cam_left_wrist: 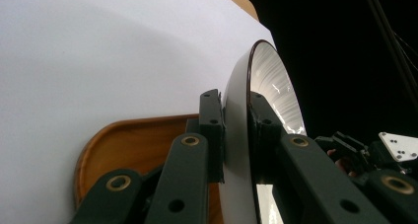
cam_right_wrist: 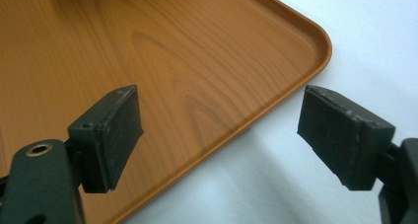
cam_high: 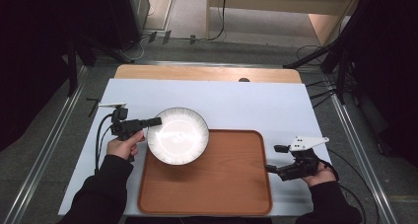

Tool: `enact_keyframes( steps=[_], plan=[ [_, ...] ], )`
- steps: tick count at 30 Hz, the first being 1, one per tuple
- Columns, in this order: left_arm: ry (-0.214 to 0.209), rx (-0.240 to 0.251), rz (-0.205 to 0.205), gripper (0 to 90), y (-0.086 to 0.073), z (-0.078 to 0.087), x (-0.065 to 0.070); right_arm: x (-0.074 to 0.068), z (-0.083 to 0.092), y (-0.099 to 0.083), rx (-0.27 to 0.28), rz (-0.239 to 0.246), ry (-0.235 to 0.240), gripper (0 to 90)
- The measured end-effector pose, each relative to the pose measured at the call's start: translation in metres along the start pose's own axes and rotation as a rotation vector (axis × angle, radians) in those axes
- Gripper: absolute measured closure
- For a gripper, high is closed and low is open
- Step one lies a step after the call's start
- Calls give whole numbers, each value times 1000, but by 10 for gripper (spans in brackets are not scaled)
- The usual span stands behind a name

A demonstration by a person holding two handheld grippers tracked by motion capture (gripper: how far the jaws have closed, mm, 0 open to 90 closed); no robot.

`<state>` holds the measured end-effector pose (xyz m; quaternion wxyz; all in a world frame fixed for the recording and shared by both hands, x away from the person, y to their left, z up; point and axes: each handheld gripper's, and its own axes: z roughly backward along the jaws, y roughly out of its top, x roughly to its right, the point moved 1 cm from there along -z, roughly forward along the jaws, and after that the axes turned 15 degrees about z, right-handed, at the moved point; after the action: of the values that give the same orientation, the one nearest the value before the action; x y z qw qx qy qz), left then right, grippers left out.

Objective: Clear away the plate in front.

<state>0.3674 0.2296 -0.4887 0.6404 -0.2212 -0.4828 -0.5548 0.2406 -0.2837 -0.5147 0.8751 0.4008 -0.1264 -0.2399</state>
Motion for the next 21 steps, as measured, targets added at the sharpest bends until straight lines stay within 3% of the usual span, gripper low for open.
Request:
enact_keyframes(
  steps=[13, 21],
  plan=[
    [12, -36, -18, 800, -14, 0, -1, 0, -1, 1, -2, -6, -1, 177],
    [17, -97, -64, 798, -26, -11, 4, -1, -1, 1, -3, -5, 2, 177]
  ],
)
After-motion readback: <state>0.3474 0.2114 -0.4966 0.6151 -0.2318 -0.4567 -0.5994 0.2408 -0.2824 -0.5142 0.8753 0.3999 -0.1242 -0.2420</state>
